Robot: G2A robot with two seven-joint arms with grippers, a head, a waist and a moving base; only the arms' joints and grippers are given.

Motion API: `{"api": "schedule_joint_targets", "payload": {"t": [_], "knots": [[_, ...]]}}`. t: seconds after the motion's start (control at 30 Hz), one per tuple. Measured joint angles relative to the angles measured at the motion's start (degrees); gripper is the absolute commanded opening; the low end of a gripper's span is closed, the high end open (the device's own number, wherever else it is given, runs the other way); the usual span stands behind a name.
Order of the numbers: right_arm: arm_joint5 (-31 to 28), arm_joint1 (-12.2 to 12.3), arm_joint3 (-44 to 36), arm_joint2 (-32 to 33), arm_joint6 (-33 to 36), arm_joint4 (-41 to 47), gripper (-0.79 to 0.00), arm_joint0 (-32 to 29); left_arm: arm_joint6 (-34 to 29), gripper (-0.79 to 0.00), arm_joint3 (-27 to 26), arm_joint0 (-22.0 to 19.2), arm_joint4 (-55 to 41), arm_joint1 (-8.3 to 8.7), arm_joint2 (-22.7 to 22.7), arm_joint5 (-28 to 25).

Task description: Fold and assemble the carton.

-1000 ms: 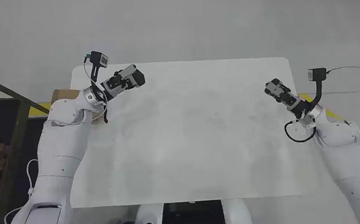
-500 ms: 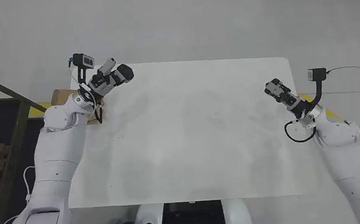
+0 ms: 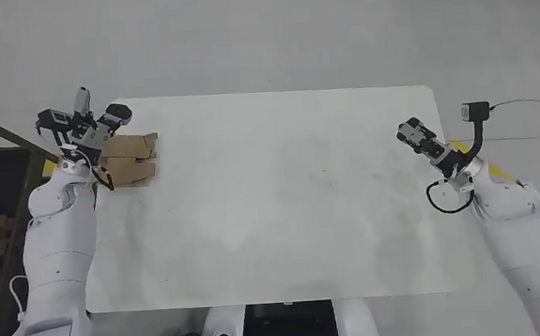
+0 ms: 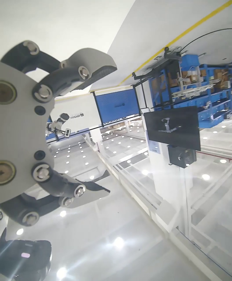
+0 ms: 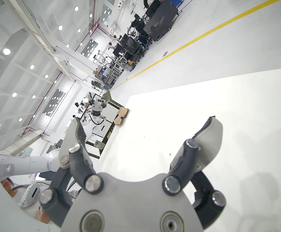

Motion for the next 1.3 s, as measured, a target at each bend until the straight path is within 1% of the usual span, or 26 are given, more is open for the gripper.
{"api": "schedule_joint_targets", "payload": {"t": [0.17, 0.33, 0.43, 0.67, 0.83, 1.07, 1.2, 1.3], "knots": [[0.0, 0.0, 0.0, 0.0, 0.0, 0.0, 0.0, 0.0, 3.0, 0.0, 0.8, 1.1, 1.5, 0.59, -2.6, -0.5], [0.0, 0.0, 0.0, 0.0, 0.0, 0.0, 0.0, 0.0, 6.8, 0.0, 1.0, 1.5, 5.4, 1.04, -4.0, -1.2], [0.0, 0.0, 0.0, 0.0, 0.0, 0.0, 0.0, 0.0, 8.2, 0.0, 2.0, 2.0, 5.5, 1.3, -5.3, -0.9], [0.0, 0.0, 0.0, 0.0, 0.0, 0.0, 0.0, 0.0, 10.3, 0.0, 7.9, 2.6, 5.1, 1.88, -8.0, 0.3], [0.0, 0.0, 0.0, 0.0, 0.0, 0.0, 0.0, 0.0, 13.0, 0.0, 12.5, 2.3, 6.7, 2.36, -9.4, -0.3], [0.0, 0.0, 0.0, 0.0, 0.0, 0.0, 0.0, 0.0, 15.7, 0.0, 17.9, 2.2, 6.0, 3.2, -12.5, -0.3], [0.0, 0.0, 0.0, 0.0, 0.0, 0.0, 0.0, 0.0, 17.8, 0.0, 21.1, 1.6, 7.3, 3.6, -13.2, 0.2], [0.0, 0.0, 0.0, 0.0, 0.0, 0.0, 0.0, 0.0, 19.6, 0.0, 23.5, 0.8, 9.9, 3.8, -12.7, 0.5]]}}
